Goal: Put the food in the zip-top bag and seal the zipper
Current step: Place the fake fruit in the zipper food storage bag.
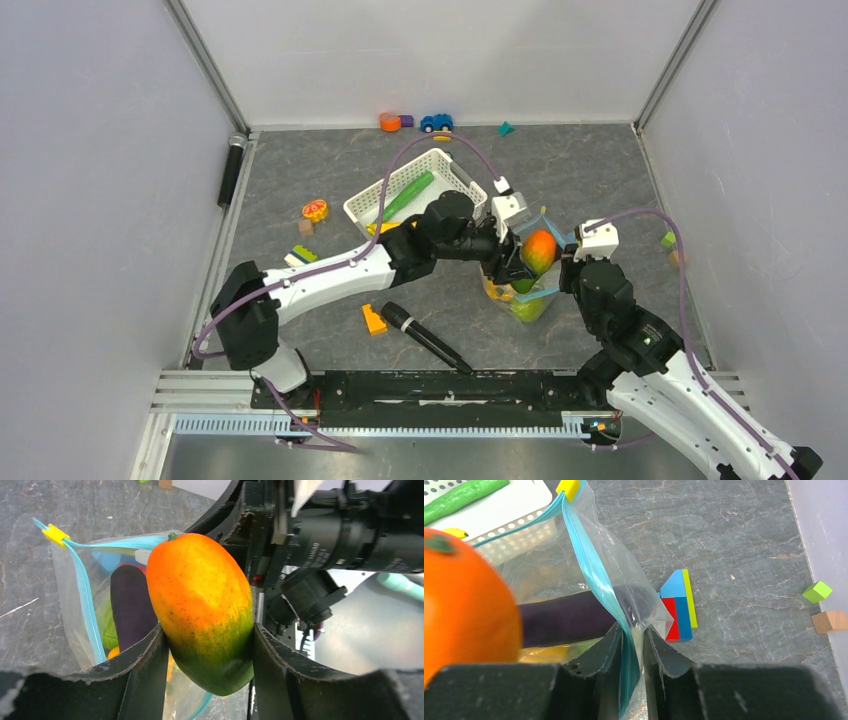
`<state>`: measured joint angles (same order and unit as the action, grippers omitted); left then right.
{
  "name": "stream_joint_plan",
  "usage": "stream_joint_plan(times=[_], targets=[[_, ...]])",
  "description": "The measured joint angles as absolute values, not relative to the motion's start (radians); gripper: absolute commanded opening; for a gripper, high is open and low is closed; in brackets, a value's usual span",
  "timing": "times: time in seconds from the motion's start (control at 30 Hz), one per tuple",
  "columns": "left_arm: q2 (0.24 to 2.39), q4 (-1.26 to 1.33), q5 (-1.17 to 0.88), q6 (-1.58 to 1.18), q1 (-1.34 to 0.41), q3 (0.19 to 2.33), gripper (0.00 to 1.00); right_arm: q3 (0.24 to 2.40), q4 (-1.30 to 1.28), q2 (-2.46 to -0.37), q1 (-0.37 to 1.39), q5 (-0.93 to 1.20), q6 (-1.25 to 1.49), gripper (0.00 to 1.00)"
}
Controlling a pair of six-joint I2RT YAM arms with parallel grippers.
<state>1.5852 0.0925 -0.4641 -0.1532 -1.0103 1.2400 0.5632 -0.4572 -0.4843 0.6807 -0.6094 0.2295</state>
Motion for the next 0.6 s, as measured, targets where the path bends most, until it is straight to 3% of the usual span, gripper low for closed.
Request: stream_joint_plan(times=[0.27,0.3,0.43,0.6], targets=[[1.677,0.0,-0.296,-0.11,-1.016,1.34,0.5,0.576,-0.457,-0.487,0.681,-0.583,0.223,0.26],[1.687,-0.006,-0.286,-0.107,-1.016,1.346,0.53,0.581,-0.458,-0.488,0.681,-0.576,0.219,0.26],[1.734,-0.038,-0.26,-0.096,-1.017,1.383,0.83,0.605,-0.457,-0.493,0.681,-0.561,0.205,0.26],[1.748,-0.068,-0.242,-0.08,-1.016,1.395,1.0,0.623,-0.453,-0.492,0.681,-0.55,0.188,0.26]])
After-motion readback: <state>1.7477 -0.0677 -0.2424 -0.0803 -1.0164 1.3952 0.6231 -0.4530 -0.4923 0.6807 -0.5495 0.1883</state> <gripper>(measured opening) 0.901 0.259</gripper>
